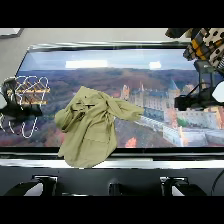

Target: Fold the clothes and pants, and hang the long-sleeved shirts on hangers.

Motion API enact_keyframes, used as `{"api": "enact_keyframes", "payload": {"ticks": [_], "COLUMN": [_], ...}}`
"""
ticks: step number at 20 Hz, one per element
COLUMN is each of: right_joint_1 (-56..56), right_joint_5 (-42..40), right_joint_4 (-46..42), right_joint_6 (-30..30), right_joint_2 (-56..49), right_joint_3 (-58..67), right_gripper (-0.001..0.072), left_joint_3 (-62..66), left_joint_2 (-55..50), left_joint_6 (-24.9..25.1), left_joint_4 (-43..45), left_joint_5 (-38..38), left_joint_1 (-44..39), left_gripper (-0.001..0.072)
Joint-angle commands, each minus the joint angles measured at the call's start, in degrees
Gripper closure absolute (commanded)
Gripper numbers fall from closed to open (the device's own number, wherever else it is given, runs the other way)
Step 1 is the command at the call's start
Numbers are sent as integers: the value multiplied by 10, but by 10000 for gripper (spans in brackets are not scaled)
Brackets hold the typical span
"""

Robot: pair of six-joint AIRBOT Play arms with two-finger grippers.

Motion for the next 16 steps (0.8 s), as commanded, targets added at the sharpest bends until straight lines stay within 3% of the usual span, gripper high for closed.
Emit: {"api": "enact_keyframes", "payload": {"ticks": [1,4,7,9,16], "right_joint_1": [0,25,92,137,253], "right_joint_5": [7,-61,-175,-221,-294], "right_joint_4": [187,353,405,418,579], "right_joint_6": [48,-23,-43,-43,-123], "right_joint_2": [-15,-33,-46,-70,-181], "right_joint_3": [-83,-211,-290,-307,-307], "right_gripper": [281,166,152,95,96], "left_joint_3": [-118,-153,-155,-155,-155], "left_joint_2": [24,24,24,24,24], "left_joint_6": [0,30,45,45,45], "left_joint_4": [-129,-190,-200,-199,-153], "left_joint_5": [55,89,94,97,92], "left_joint_1": [39,42,42,42,42], "left_gripper": [-13,-13,-13,-13,-13]}}
